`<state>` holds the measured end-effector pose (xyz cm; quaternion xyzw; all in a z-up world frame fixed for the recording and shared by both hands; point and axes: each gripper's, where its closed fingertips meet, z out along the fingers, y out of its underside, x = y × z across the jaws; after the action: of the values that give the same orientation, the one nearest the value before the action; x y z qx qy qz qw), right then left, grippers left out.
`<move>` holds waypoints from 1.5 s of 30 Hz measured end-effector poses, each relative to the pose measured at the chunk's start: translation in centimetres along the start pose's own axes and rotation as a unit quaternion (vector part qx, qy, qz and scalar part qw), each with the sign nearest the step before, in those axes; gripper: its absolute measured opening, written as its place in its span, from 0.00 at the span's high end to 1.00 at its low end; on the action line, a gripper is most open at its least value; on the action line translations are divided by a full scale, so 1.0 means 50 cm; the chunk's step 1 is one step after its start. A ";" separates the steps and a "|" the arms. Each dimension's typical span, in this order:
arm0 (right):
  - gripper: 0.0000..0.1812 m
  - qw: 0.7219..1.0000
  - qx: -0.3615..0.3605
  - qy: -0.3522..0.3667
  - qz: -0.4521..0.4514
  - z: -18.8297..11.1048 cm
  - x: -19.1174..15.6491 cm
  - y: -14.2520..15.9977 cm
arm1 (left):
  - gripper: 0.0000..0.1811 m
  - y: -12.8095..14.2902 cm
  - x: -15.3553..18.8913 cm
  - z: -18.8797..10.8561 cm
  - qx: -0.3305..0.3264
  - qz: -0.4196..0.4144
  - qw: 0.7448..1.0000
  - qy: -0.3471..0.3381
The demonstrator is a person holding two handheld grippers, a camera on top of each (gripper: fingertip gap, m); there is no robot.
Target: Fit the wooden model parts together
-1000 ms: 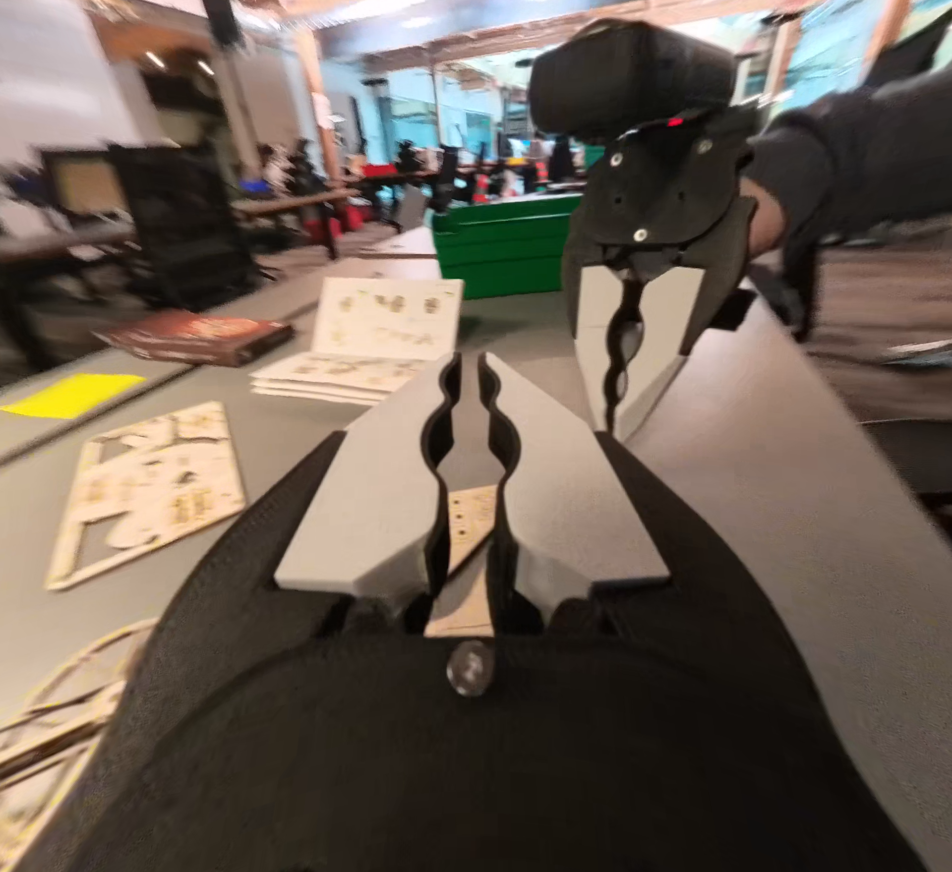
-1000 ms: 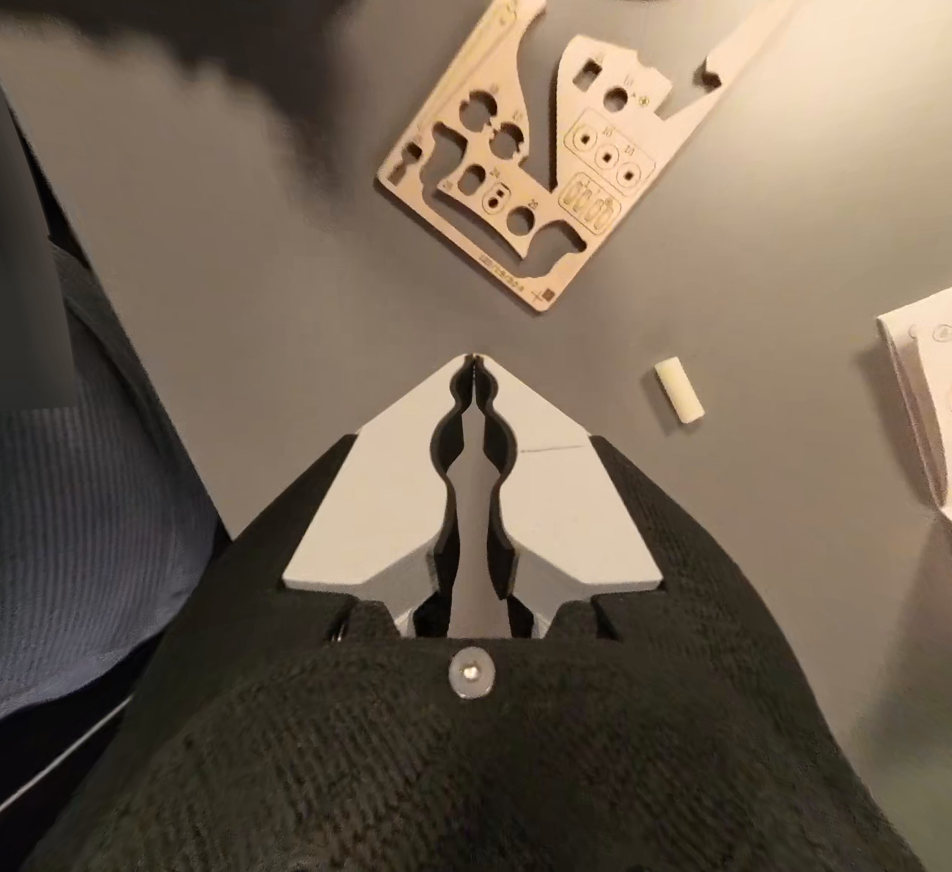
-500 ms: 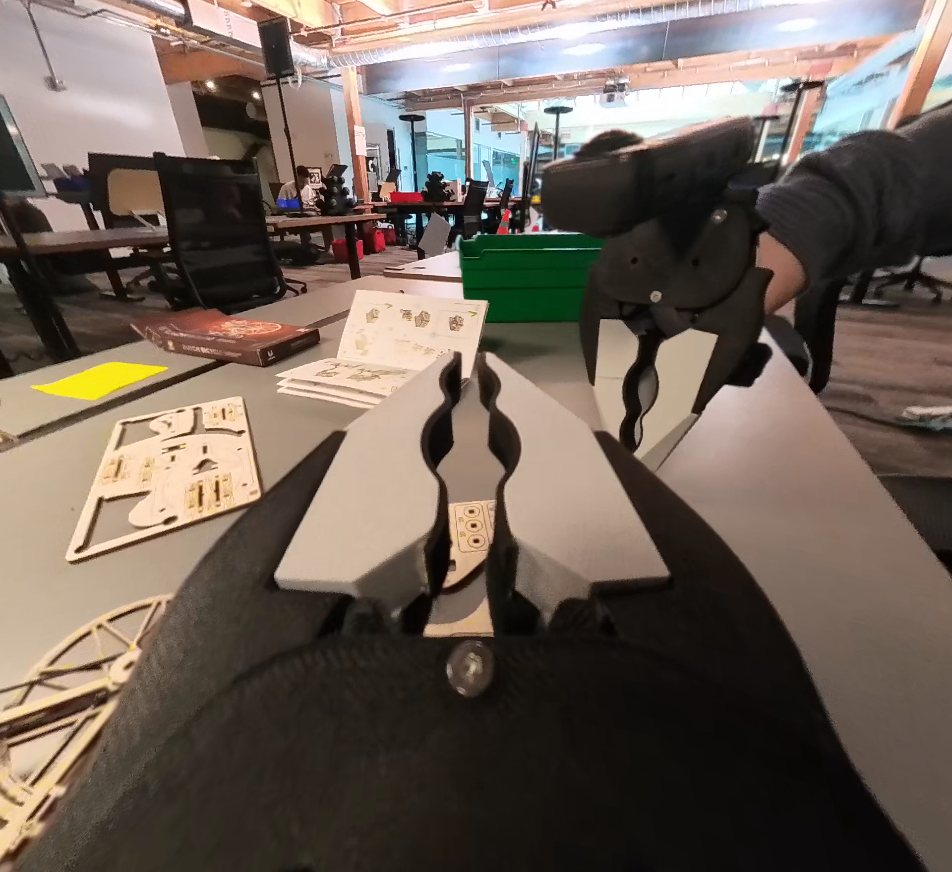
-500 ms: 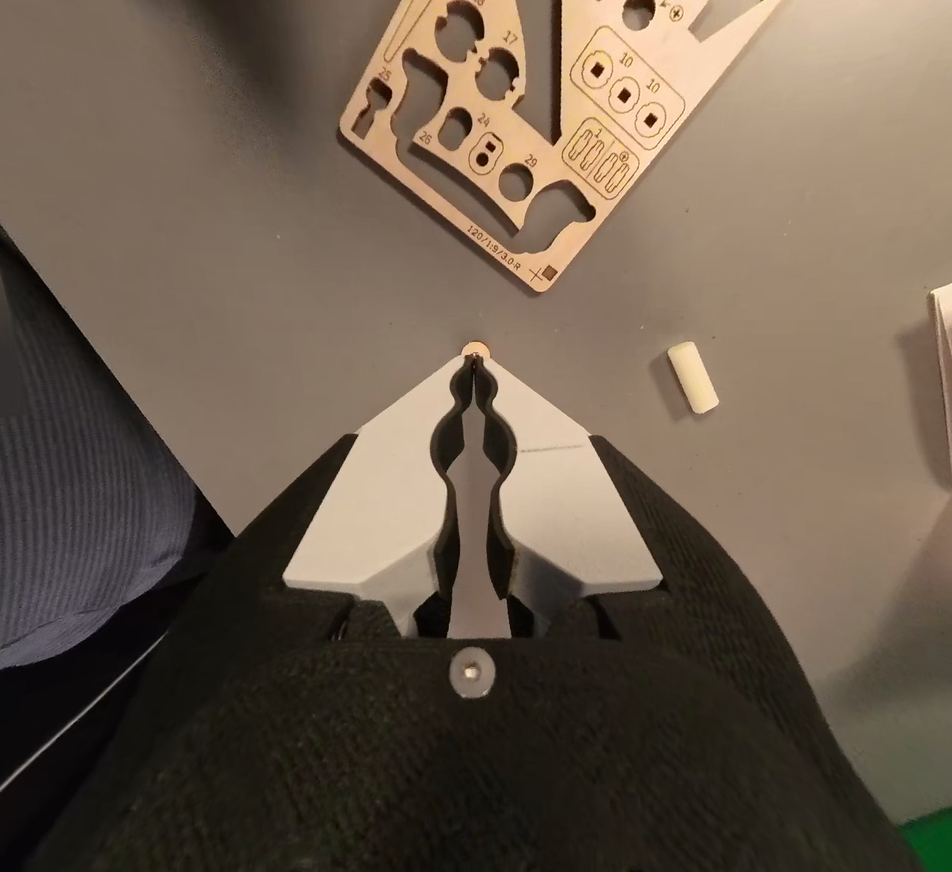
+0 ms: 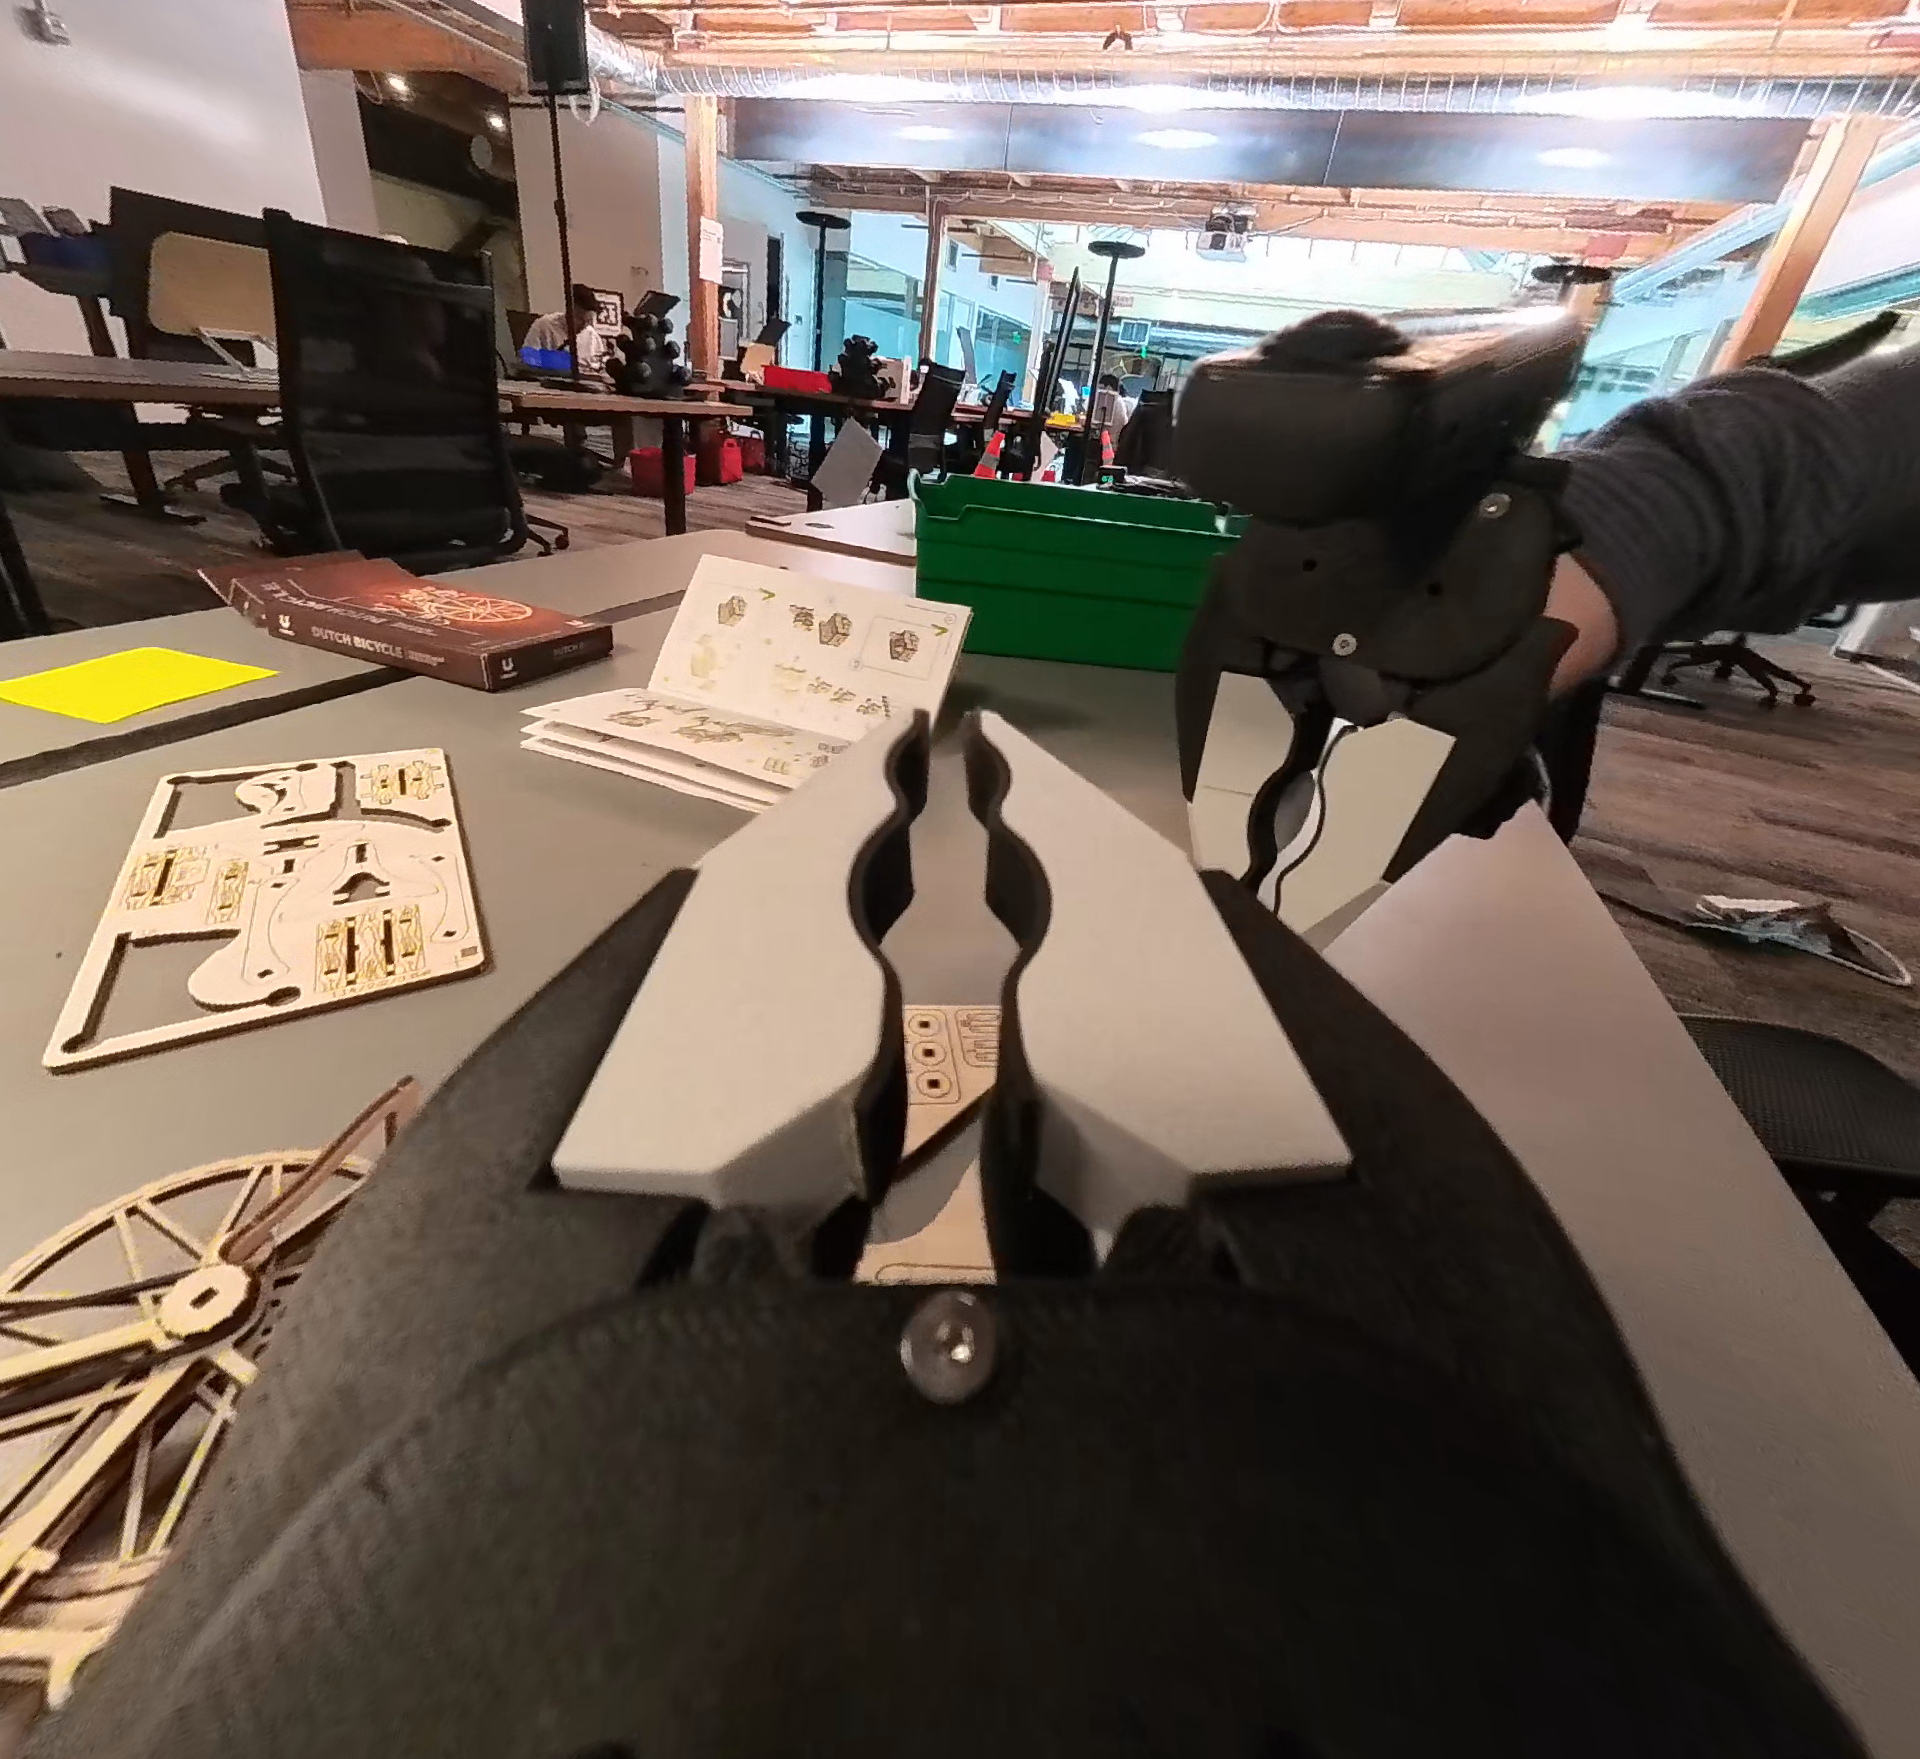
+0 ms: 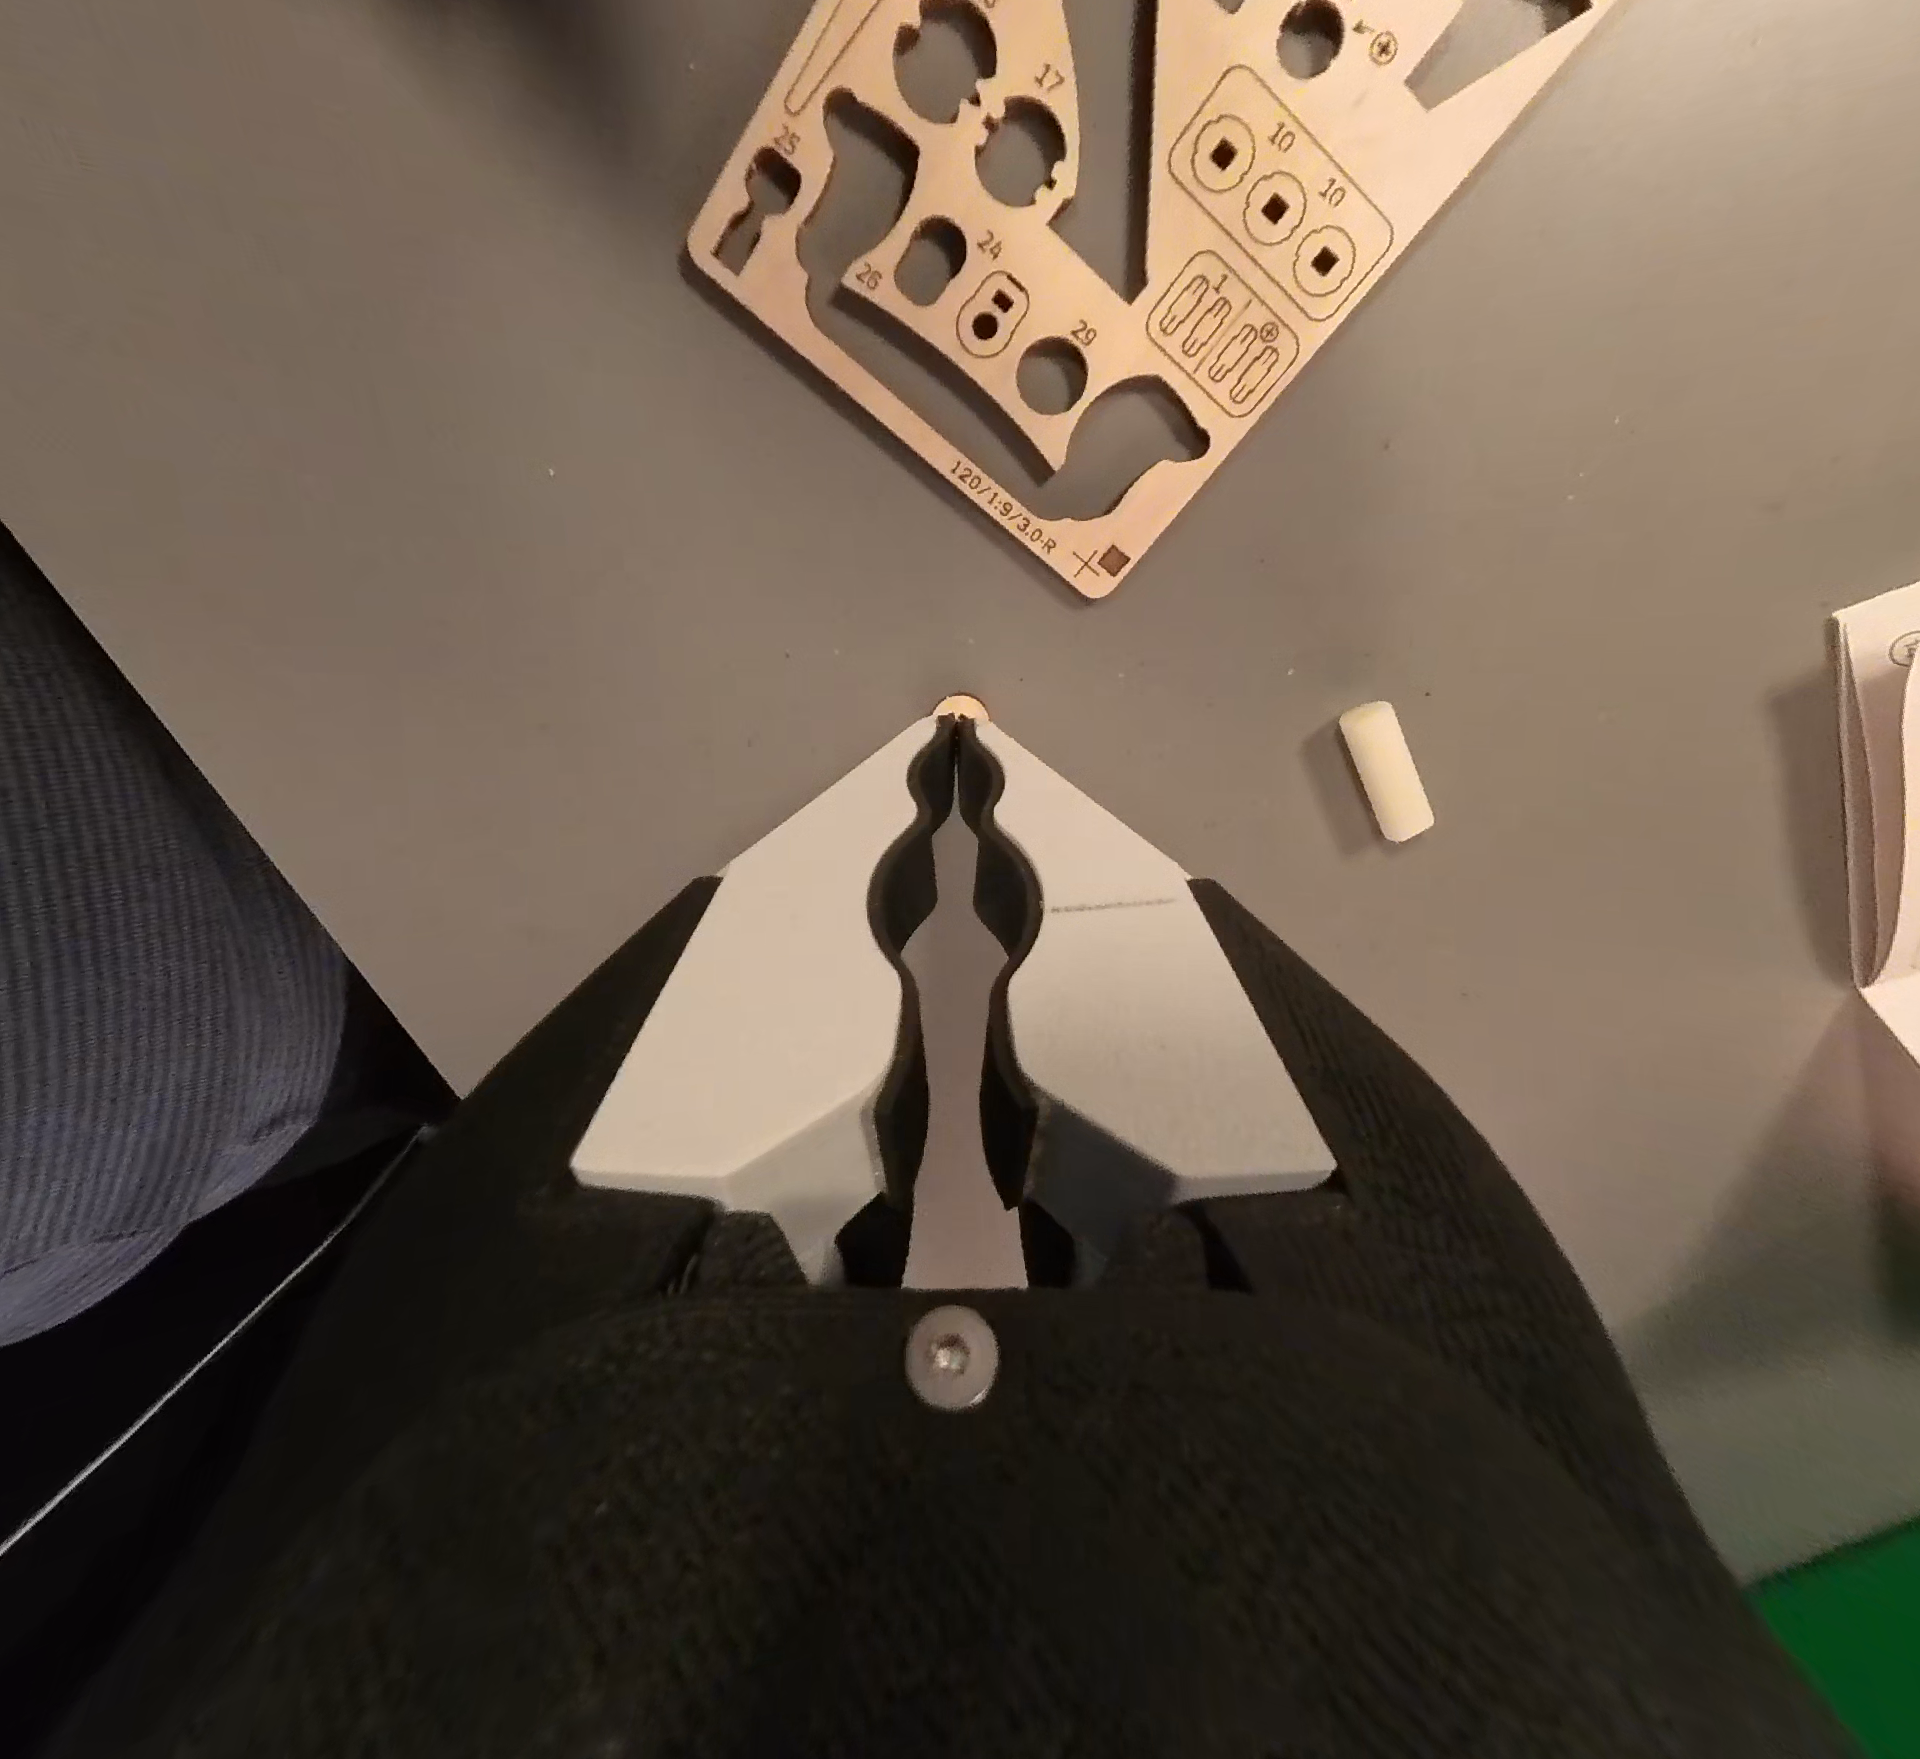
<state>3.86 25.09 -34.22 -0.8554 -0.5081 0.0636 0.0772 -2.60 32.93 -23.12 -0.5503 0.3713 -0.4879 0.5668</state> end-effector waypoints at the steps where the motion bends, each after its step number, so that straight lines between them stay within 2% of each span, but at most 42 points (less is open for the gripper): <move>1: 1.00 1.000 0.002 0.000 0.002 0.000 0.000 0.000 | 0.97 0.000 0.000 0.000 -0.001 0.000 1.000 0.000; 10: 1.00 1.000 0.014 0.004 0.004 0.001 0.000 0.002 | 0.97 0.000 -0.003 -0.001 0.001 -0.006 1.000 0.000; 25: 1.00 0.998 -0.060 -0.018 0.010 0.002 0.000 0.003 | 0.97 0.003 0.000 0.002 -0.004 -0.006 1.000 0.005; 45: 1.00 0.997 -0.075 -0.026 0.013 0.004 -0.001 0.002 | 0.97 0.004 0.000 0.002 -0.004 -0.009 1.000 0.007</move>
<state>3.91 25.02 -34.42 -0.8632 -0.5025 0.0487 -0.0018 -2.47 32.93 -23.30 -0.5519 0.3724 -0.4955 0.5578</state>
